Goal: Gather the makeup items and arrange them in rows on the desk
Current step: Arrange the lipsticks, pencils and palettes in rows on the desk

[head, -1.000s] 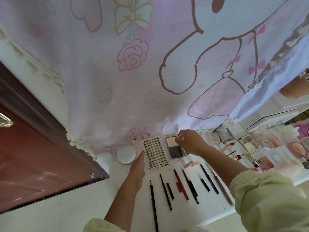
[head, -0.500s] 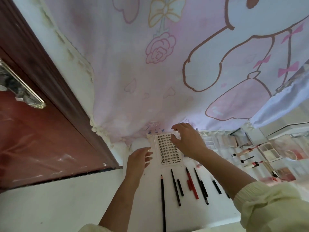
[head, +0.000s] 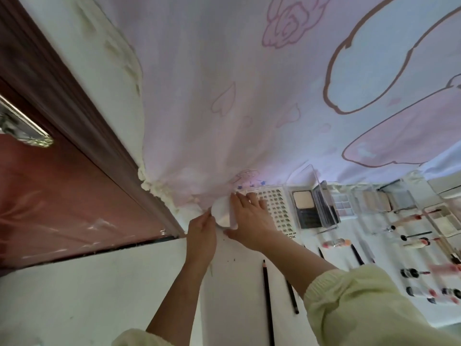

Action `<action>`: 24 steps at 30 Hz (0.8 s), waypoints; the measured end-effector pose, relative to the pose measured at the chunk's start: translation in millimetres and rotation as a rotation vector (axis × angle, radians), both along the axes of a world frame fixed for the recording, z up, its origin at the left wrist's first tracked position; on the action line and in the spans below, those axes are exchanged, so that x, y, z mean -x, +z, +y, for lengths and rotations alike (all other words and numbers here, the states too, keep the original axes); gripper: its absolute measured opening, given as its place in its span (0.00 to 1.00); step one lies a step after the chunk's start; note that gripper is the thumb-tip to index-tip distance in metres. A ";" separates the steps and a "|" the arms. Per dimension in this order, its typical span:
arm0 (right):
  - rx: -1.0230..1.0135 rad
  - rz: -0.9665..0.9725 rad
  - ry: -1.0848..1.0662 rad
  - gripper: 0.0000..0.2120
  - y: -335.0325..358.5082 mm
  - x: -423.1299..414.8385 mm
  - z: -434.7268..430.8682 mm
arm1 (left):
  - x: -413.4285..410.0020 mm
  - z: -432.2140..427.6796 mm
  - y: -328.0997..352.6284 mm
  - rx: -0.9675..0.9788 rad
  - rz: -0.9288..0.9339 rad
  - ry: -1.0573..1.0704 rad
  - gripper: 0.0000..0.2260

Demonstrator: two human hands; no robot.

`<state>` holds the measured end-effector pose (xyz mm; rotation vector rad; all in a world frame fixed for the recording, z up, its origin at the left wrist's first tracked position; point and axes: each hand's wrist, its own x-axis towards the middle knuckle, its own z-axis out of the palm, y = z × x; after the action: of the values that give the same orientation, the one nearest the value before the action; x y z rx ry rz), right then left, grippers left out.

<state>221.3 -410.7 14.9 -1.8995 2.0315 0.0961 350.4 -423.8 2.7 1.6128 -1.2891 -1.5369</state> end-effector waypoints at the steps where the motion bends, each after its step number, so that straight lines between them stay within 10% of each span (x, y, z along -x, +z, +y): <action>1: -0.002 0.015 0.008 0.42 -3.8 -2.6 -4.2 | 0.0 -1.6 -3.2 0.013 -0.010 -0.017 0.14; 11: 0.031 -0.029 -0.105 0.35 -12.1 -12.2 -12.4 | -11.4 -7.2 -8.8 -0.014 0.013 -0.075 0.14; 17: 0.059 -0.269 -0.213 0.37 15.7 -12.8 9.7 | -22.1 0.6 5.5 -0.379 0.330 0.150 0.14; 24: 0.041 -0.427 -0.191 0.36 50.8 -9.8 46.8 | -20.2 27.9 25.2 -0.618 0.651 -0.055 0.24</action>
<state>231.1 -363.9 65.7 -1.5705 1.9102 -0.3707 370.6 -395.9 27.9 1.2028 -0.5275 -2.3839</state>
